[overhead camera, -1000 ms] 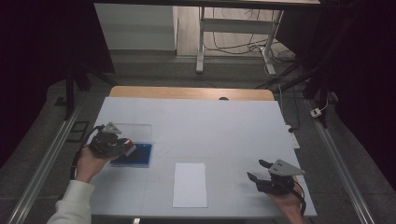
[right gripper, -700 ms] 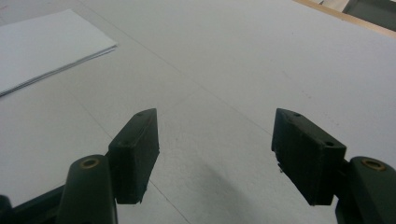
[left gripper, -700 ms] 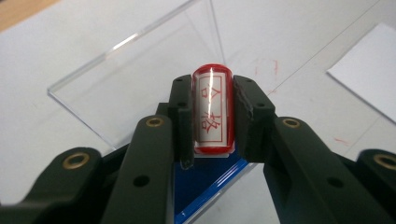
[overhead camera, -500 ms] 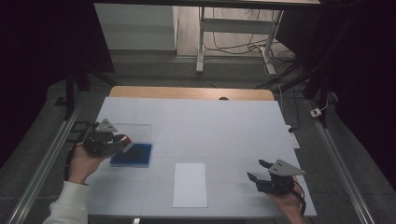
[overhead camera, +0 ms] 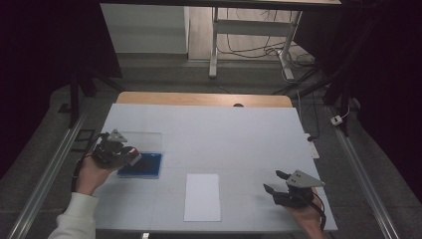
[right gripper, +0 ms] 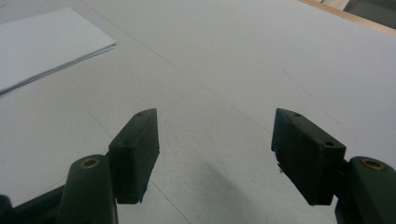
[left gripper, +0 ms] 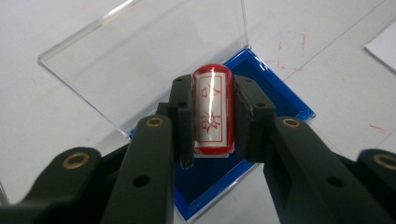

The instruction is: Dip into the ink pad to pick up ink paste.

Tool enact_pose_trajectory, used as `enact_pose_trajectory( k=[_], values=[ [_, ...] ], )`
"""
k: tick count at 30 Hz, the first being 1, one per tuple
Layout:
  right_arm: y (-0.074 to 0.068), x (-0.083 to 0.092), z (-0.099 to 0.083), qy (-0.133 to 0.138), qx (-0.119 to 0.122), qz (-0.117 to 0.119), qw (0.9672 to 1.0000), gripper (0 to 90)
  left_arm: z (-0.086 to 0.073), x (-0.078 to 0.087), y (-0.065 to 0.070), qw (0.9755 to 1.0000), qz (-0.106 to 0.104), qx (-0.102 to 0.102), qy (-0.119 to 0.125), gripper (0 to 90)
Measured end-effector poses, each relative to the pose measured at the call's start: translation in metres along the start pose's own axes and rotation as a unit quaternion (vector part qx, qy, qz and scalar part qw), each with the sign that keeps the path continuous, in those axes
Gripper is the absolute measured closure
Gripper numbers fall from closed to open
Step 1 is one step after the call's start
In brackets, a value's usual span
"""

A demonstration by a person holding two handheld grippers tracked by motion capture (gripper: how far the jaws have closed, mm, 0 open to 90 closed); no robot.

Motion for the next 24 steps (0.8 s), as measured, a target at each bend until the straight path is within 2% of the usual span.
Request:
enact_pose_trajectory(
  k=[8,17,24],
  values=[
    [0.0,0.0,0.0,0.001,0.0,0.001,1.0,31.6,-0.003,-0.011,0.001,0.9999,0.001,-0.004,-0.014,70.8],
    [0.0,-0.001,0.0,0.001,-0.001,0.002,1.0,31.7,-0.004,-0.016,0.002,0.9998,0.001,-0.002,-0.022,70.8],
    [0.001,0.0,0.0,0.0,-0.002,0.001,1.0,31.7,-0.004,-0.02,0.004,0.9995,0.004,-0.009,-0.029,70.8]
  ],
)
Point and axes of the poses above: each handheld gripper's, and its own axes: x roughly backward along the jaws, z roughly out of its top, y roughly to its right, the point moved 4 cm from there along -x, roughly forward along the jaws, and after that the axes turned 4 degrees about z, right-handed, at the moved point
